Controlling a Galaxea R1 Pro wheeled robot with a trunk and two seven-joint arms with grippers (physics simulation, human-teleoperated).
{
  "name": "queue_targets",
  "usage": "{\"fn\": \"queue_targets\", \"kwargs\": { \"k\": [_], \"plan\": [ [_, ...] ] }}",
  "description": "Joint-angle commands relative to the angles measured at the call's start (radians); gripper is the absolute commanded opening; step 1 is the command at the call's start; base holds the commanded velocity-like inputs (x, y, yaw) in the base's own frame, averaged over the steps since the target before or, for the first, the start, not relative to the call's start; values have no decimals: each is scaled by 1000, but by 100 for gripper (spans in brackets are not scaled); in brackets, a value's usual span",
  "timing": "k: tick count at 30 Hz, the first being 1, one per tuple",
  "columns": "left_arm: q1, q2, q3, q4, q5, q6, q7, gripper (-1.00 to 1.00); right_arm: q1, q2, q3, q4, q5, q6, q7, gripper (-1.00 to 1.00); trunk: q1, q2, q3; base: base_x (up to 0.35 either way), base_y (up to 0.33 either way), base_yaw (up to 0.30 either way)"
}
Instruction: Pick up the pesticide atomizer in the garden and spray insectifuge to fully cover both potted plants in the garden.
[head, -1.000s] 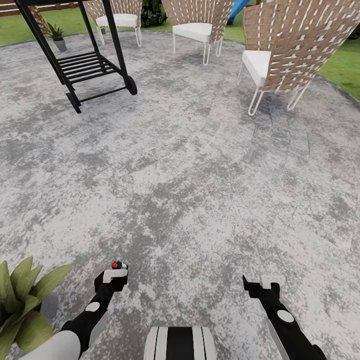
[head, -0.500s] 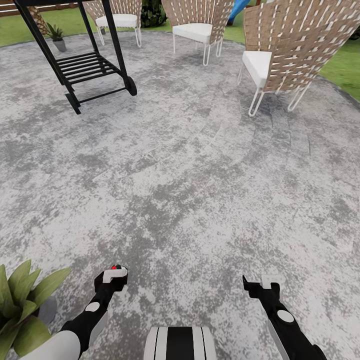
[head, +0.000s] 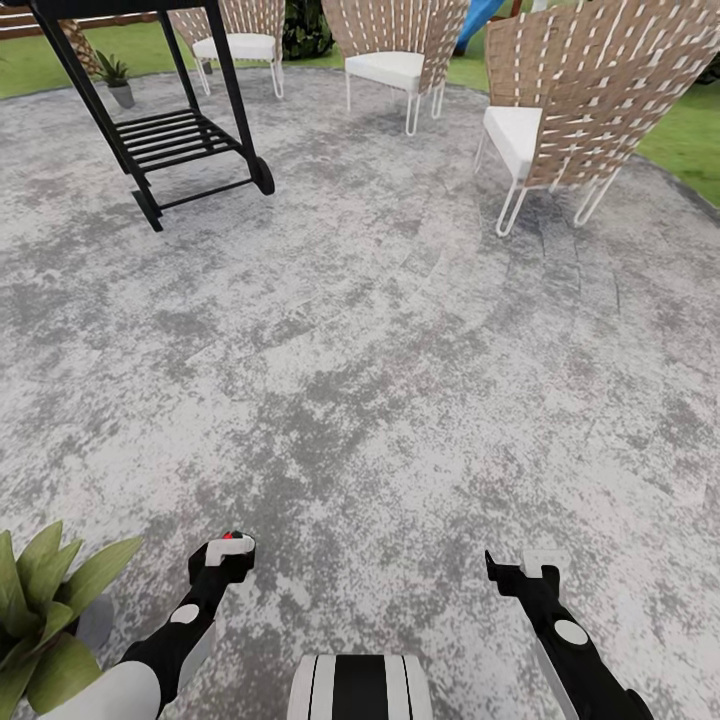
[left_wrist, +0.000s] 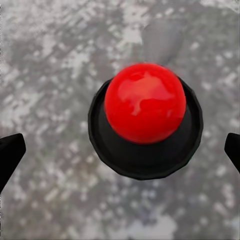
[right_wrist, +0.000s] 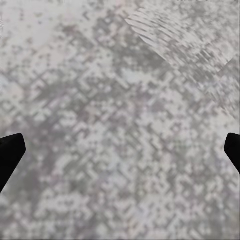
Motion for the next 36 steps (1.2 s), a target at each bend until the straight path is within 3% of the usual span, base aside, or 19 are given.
{"fn": "queue_targets", "kwargs": {
  "k": [1,36],
  "plan": [
    [-1,-1,3,1,-5,-4,2,100,0,0,-1,1,6,-3,0,100,0,0,1,0,0,0],
    [0,-2,2,1,-6,-4,-5,100,0,0,-1,1,7,-3,0,100,0,0,22,0,0,-10]
  ]
}}
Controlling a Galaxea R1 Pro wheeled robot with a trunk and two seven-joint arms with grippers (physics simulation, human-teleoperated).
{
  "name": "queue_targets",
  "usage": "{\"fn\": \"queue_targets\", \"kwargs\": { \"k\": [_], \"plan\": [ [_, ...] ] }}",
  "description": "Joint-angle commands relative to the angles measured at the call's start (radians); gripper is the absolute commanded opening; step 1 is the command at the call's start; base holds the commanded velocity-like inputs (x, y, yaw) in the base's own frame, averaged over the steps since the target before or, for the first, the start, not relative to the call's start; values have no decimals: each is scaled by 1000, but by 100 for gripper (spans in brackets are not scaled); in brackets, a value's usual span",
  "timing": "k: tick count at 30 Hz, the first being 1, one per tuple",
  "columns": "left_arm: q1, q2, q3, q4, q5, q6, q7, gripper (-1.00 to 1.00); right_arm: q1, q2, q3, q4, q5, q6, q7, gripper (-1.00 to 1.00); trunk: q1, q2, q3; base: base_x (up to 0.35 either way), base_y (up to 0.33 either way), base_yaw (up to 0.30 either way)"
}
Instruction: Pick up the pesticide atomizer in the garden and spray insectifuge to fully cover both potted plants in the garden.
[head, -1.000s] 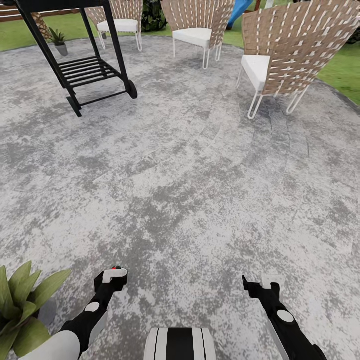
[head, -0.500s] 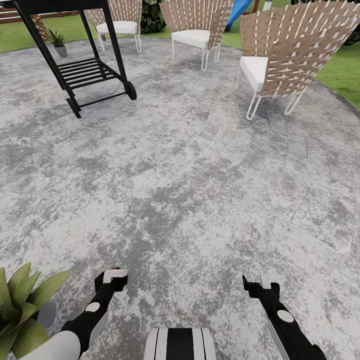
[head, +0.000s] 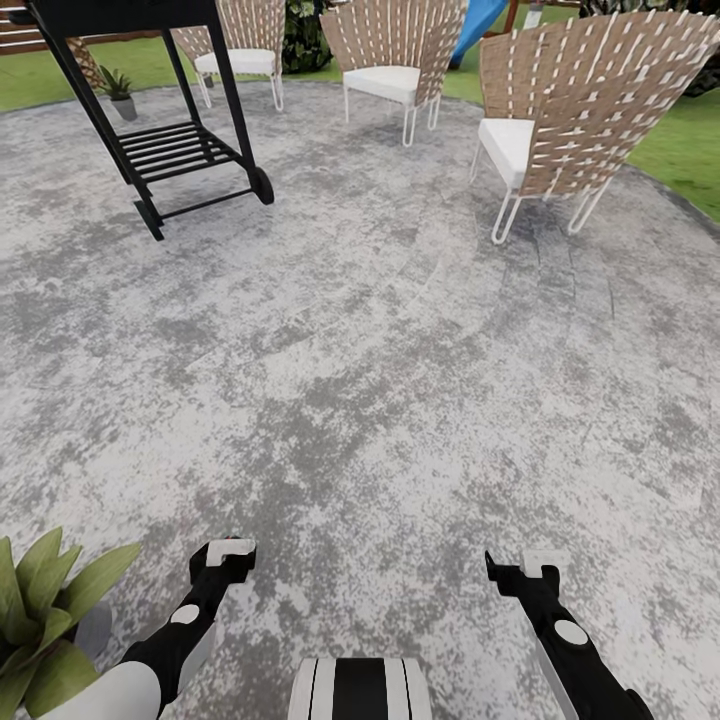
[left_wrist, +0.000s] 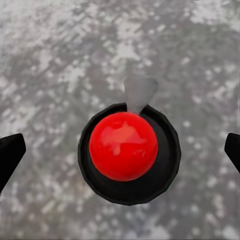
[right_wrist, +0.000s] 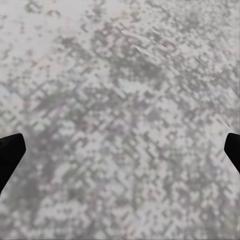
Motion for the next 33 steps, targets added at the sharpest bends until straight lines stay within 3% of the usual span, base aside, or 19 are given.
{"fn": "queue_targets", "kwargs": {
  "k": [1,8,9,33],
  "plan": [
    [0,0,3,1,-5,-3,2,100,0,0,-1,1,6,-3,0,100,0,0,0,0,0,0],
    [0,1,3,1,-5,-5,2,100,0,0,-1,1,6,-3,0,100,0,0,1,0,0,0],
    [0,1,3,1,-4,-5,2,-100,0,0,-1,1,6,-3,0,100,0,0,1,0,0,0],
    [0,1,3,-1,-3,-5,-1,-100,0,0,-1,1,6,-3,-1,100,0,0,1,0,0,0]
  ]
}}
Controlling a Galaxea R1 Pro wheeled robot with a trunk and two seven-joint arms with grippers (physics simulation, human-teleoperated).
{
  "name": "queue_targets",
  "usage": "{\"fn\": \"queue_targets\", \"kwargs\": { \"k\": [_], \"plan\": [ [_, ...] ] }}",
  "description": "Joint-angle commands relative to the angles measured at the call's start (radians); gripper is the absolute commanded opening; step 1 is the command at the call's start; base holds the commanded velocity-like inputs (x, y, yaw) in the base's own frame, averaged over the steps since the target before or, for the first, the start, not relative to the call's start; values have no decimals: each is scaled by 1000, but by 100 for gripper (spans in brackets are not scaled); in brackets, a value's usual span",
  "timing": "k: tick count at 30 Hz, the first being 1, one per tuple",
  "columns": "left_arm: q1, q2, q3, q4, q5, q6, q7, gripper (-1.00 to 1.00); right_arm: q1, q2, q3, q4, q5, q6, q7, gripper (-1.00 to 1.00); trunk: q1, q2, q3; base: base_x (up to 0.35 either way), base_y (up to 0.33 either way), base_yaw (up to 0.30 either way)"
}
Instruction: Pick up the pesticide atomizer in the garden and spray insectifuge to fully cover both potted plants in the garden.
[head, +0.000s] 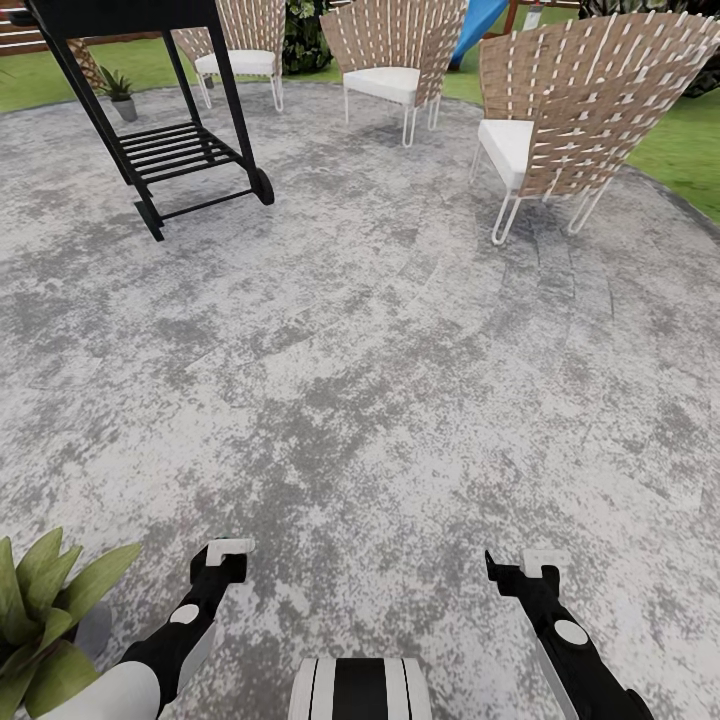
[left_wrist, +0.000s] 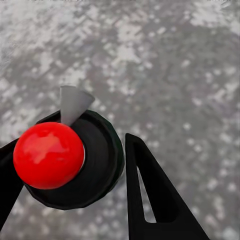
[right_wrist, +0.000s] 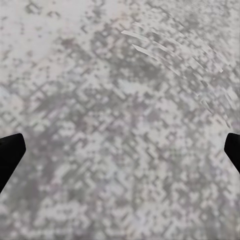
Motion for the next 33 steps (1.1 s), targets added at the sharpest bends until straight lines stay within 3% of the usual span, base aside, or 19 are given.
{"fn": "queue_targets", "kwargs": {
  "k": [1,7,33],
  "plan": [
    [0,0,3,1,-5,-3,2,-100,0,0,-1,1,6,-3,0,100,0,0,-1,0,0,0],
    [0,0,3,1,-7,-3,2,-100,0,0,-1,1,6,-3,0,100,0,0,-1,0,0,0],
    [4,-3,3,7,-5,0,0,-100,1,-2,-1,0,6,-7,-2,100,-12,6,100,0,0,0]
  ]
}}
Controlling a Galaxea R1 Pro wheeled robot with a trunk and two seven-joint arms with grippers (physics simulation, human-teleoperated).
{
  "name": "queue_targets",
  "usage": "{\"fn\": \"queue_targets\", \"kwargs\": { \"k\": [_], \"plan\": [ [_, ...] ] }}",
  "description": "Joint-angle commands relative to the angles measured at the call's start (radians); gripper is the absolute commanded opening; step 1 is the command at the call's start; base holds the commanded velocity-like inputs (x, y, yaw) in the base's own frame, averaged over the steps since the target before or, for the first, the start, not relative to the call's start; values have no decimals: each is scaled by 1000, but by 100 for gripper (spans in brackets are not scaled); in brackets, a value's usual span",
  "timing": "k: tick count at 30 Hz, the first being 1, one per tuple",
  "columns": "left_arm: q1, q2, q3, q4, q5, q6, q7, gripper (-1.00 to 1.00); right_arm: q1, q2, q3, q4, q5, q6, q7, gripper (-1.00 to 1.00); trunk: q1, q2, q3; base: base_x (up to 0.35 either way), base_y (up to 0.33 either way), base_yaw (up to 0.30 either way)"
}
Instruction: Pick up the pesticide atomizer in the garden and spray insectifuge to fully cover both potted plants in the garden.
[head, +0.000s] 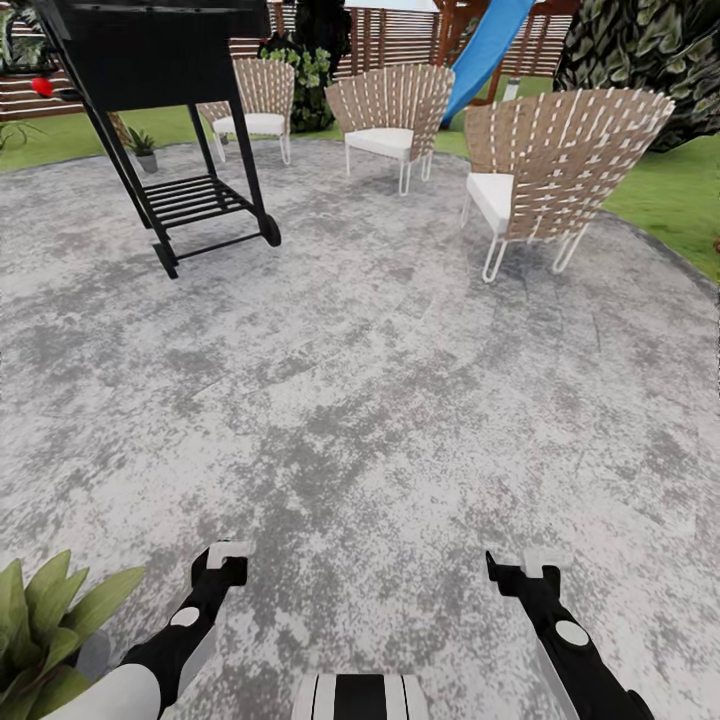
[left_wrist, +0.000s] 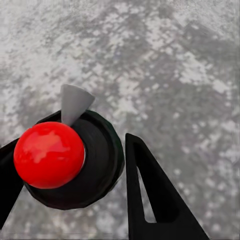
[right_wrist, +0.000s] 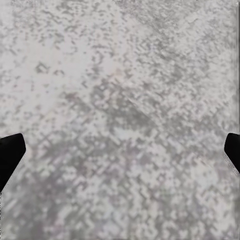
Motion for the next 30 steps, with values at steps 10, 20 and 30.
{"fn": "queue_targets", "kwargs": {
  "k": [10,20,30],
  "plan": [
    [136,11,4,14,-10,-6,14,-100,2,-5,-3,150,9,-72,0,100,-5,2,52,0,0,0],
    [251,13,7,13,-9,-68,21,-100,4,-57,-3,516,10,-397,-1,100,-9,4,107,0,0,0],
    [341,33,83,10,5,-151,21,-100,4,-69,-2,738,8,-582,-2,100,-14,7,161,0,0,0]
  ]
}}
